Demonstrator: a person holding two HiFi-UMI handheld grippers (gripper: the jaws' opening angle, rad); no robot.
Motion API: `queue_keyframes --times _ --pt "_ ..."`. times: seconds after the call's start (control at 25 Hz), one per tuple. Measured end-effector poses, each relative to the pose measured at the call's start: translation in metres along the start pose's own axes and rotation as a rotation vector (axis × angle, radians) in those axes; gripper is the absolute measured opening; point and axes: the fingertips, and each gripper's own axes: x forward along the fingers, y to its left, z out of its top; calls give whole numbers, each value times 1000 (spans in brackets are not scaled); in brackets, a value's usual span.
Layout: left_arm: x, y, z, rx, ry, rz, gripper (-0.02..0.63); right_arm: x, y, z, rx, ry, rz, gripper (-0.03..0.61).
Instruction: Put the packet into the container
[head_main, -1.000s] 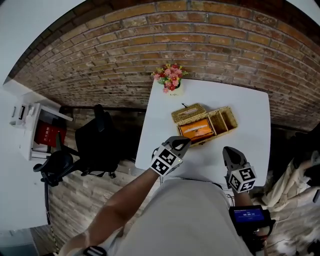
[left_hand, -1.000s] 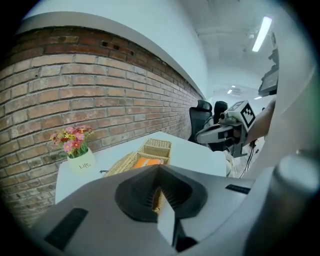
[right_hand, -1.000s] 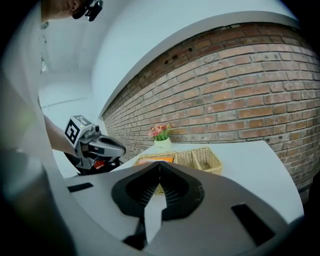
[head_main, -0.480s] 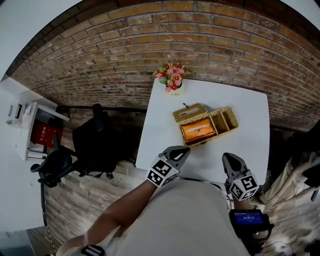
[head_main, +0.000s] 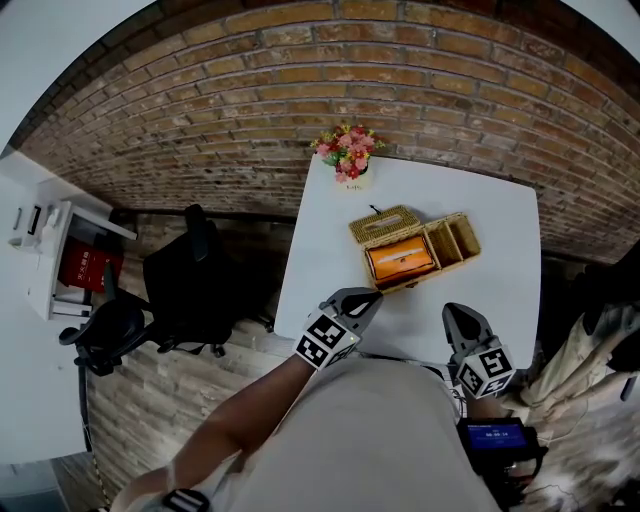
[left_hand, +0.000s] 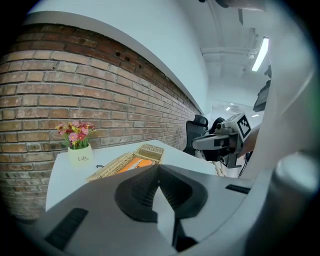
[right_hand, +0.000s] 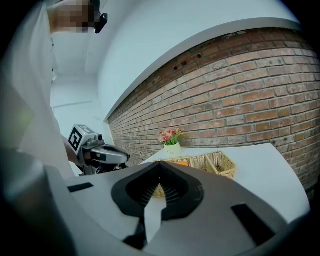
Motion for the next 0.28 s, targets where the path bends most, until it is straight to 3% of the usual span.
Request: queue_keyframes --times 0.28 --pt "1 5 3 7 -3 -3 11 8 0 0 -9 15 8 11"
